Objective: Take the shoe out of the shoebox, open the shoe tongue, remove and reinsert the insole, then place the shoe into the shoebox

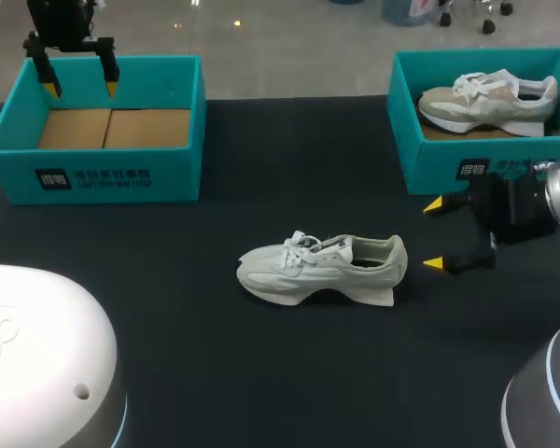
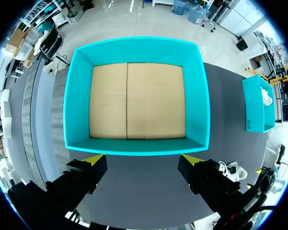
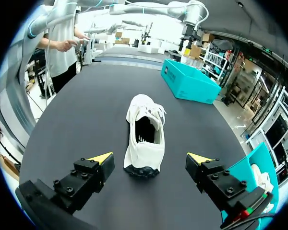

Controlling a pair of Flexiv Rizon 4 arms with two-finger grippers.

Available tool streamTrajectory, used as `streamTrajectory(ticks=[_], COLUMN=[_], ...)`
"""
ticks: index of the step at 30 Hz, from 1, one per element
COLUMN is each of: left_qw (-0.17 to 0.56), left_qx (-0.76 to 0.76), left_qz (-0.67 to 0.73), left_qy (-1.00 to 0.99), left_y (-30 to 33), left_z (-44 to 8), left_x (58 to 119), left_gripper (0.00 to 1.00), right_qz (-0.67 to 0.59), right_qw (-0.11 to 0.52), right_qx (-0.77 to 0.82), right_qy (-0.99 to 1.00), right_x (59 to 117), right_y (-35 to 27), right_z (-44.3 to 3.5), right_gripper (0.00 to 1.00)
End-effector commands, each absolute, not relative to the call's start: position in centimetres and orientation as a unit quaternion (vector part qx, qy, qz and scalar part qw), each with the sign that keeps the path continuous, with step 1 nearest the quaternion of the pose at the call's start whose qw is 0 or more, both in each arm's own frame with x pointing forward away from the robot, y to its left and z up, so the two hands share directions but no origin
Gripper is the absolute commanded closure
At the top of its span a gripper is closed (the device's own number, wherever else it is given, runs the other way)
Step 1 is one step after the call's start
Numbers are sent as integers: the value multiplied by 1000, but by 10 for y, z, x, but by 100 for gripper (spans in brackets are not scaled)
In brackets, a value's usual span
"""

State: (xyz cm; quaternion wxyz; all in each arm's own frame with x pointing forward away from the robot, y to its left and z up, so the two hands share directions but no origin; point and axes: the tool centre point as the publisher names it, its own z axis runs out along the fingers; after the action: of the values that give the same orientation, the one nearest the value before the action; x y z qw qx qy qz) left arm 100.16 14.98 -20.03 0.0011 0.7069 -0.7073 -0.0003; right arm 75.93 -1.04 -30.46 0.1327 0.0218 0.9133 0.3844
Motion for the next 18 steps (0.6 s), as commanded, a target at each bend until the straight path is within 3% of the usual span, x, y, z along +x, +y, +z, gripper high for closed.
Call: streamTrajectory(ticks=[1, 18], left_qw=[1, 1], left_qx=[707, 707], left_qz=[0, 0], left_qy=[-707, -707], left_y=[150, 150], left_z=[-200, -200], left_x=[1001, 1001], left_gripper=[0, 0], right_qz=[431, 449], right_qw=[130, 91], right_qx=[3, 4], right_qy=[893, 889], right_x=[763, 780], right_y=[-7, 16], right_z=[-324, -378], right_gripper=[0, 0])
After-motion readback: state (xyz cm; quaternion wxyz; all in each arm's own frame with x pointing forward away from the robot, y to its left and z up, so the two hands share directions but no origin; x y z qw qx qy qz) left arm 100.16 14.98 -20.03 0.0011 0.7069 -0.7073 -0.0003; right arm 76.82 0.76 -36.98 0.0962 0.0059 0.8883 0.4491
